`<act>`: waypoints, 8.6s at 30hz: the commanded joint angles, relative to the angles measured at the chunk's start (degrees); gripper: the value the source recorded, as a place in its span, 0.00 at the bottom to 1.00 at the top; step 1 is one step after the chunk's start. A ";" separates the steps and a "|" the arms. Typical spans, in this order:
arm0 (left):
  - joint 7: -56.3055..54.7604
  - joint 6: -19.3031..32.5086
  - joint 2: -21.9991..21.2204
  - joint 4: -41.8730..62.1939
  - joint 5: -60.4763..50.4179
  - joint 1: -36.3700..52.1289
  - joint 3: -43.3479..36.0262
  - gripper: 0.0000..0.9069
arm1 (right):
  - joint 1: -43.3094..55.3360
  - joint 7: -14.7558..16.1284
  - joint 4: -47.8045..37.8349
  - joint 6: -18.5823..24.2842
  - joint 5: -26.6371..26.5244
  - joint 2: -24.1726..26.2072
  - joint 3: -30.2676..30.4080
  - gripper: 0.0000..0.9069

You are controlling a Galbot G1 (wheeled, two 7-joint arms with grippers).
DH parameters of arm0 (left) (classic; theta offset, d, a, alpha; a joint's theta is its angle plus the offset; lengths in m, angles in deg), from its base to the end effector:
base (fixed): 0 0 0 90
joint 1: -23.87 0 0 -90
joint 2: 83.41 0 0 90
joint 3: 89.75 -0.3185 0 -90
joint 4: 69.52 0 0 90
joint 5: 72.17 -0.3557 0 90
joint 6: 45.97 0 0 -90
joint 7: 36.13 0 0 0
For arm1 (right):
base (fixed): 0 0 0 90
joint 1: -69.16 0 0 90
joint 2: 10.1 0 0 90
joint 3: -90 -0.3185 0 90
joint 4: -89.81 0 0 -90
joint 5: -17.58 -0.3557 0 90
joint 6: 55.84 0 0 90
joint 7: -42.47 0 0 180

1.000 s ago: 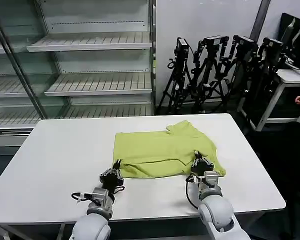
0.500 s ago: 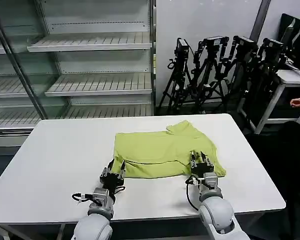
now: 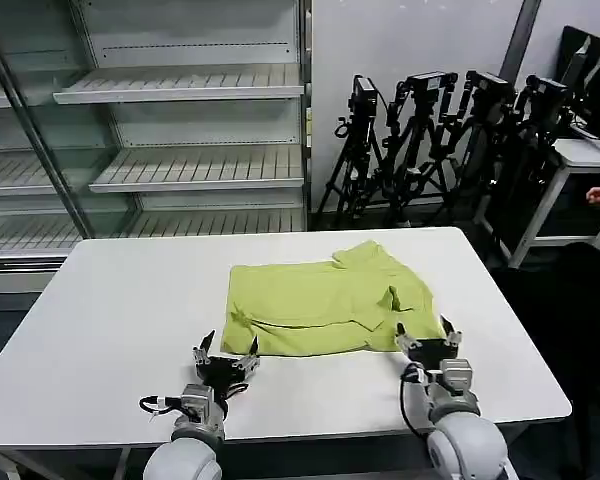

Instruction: Fold and organize the clothes.

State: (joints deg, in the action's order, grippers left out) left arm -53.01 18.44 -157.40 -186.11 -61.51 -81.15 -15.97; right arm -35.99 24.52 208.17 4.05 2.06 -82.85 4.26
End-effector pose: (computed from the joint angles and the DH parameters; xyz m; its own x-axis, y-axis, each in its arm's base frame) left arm 0.2490 -0.0415 -0.2507 -0.9516 0.0628 0.3009 0.0942 0.9914 0.0912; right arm 0.2622 -0.0221 -0.2261 -0.9431 0.1171 0.3113 0.0886 0.9906 -0.1045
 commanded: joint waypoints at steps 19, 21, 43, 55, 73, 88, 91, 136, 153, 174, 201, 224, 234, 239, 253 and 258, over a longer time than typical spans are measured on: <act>0.08 -0.95 1.09 0.24 2.06 0.46 -0.32 0.01 | 0.06 -5.28 -0.05 -3.01 -7.08 1.53 0.46 0.00; -0.03 -1.14 0.94 0.36 1.83 0.46 -0.29 0.01 | 0.29 -5.58 -0.62 -3.03 -7.09 1.63 0.90 0.00; -0.57 -2.68 1.56 -3.61 1.37 -3.04 1.22 0.01 | -2.80 -5.87 2.98 -2.96 -9.50 1.93 0.23 0.00; -0.52 -2.38 3.72 -16.42 -1.37 -16.46 2.17 0.01 | -14.36 -6.12 15.26 -2.71 -6.63 1.99 -1.29 0.00; -1.91 -5.61 4.54 -26.11 -7.92 -32.13 5.96 1.00 | -23.59 -1.63 24.34 -2.96 -0.04 1.87 -2.41 1.00; -4.82 -4.07 14.04 -19.53 12.59 -12.10 11.66 1.00 | -2.32 -3.37 14.53 -3.05 -5.89 7.50 -1.50 1.00; -6.15 -4.90 15.81 -15.56 15.57 -6.51 8.89 1.00 | 4.48 -4.13 8.95 -3.08 -7.53 7.56 2.63 1.00; -12.01 -7.79 16.16 22.34 39.82 33.44 -14.37 1.00 | 44.64 -11.42 -40.81 -3.34 -23.40 -0.51 24.91 1.00; -10.44 -7.78 17.49 18.86 41.79 27.59 -13.58 0.08 | 42.15 -10.75 -40.82 -3.33 -25.95 -0.51 23.03 0.00; -8.96 -7.45 18.32 13.88 38.82 26.41 -9.90 0.04 | 39.65 -7.01 -32.02 -0.60 -21.61 0.37 21.05 0.00; -6.40 -6.91 22.62 -0.41 35.41 16.51 -5.35 0.04 | 25.50 -2.92 -10.22 1.47 -13.27 7.47 13.84 0.00; -2.47 -5.43 23.27 -6.57 21.39 1.27 -2.72 0.04 | -1.18 -0.13 1.94 0.94 -7.75 5.89 2.53 0.00; -2.06 -5.28 21.77 -6.41 21.32 -0.54 -1.86 1.00 | -3.24 -0.51 0.77 1.24 0.08 3.27 5.16 1.00; -3.02 -2.94 19.64 -9.48 21.48 -3.27 0.95 1.00 | -5.75 -1.34 5.24 2.01 0.27 2.70 4.00 1.00; -8.83 -1.68 6.78 -8.24 23.04 -5.15 2.14 1.00 | -15.84 -1.60 16.31 3.52 1.98 0.60 0.17 1.00; -9.59 -2.61 3.52 -5.37 21.90 -4.33 1.24 1.00 | -17.37 -1.29 17.33 3.82 1.97 0.28 -0.71 1.00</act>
State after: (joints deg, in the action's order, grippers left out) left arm -60.72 16.07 -147.08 -193.66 -38.75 -85.10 -14.82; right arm -49.49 23.20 221.87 7.68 3.38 -82.11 4.63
